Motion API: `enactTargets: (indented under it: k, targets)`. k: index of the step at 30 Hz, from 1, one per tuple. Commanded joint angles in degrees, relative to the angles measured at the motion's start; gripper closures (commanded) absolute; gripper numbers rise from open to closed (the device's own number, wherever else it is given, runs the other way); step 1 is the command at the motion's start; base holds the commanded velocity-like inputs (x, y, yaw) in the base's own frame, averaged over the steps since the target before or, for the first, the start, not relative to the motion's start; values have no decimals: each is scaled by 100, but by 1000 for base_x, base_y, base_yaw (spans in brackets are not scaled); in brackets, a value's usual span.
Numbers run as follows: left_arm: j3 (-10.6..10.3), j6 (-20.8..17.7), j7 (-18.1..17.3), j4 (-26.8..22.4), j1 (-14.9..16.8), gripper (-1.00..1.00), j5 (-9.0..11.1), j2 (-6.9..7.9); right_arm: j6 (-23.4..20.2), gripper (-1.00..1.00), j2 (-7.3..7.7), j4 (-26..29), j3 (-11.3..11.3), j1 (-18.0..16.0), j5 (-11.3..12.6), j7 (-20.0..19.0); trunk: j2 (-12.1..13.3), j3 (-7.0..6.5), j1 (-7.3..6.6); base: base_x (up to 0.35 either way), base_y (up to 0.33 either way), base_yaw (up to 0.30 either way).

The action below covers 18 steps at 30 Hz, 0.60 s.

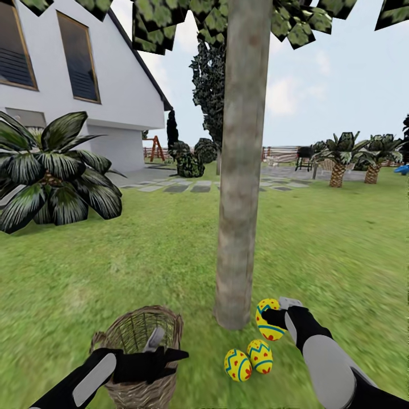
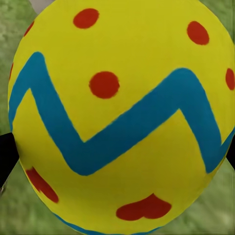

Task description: Take the three Easter eggs out of the wicker basket on the lawn in the garden, then place them on the lawn next to a single tree (choose any tree) so that all three eggs are next to the same tree and none are left in the basket.

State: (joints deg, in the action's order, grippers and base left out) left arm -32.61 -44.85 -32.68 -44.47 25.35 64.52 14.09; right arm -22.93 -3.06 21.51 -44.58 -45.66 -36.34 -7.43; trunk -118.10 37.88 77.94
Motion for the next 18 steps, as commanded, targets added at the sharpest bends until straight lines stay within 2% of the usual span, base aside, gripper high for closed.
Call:
enactTargets:
  k: [1,9,18]
  targets:
    - [-17,44,-12,-1,5,-100,26,6,-27,100,-7,20,-42,-4,-49,-46,-3,16,-1,0,0,-124]
    - [-17,100,-37,0,5,-100,26,6,-22,100,16,20,-100,-4,-49,-48,-3,81,-1,48,-45,-154]
    - [-17,100,-37,-1,5,-100,26,-2,-19,100,16,20,-104,-4,-49,-48,-3,89,-1,84,-92,-267]
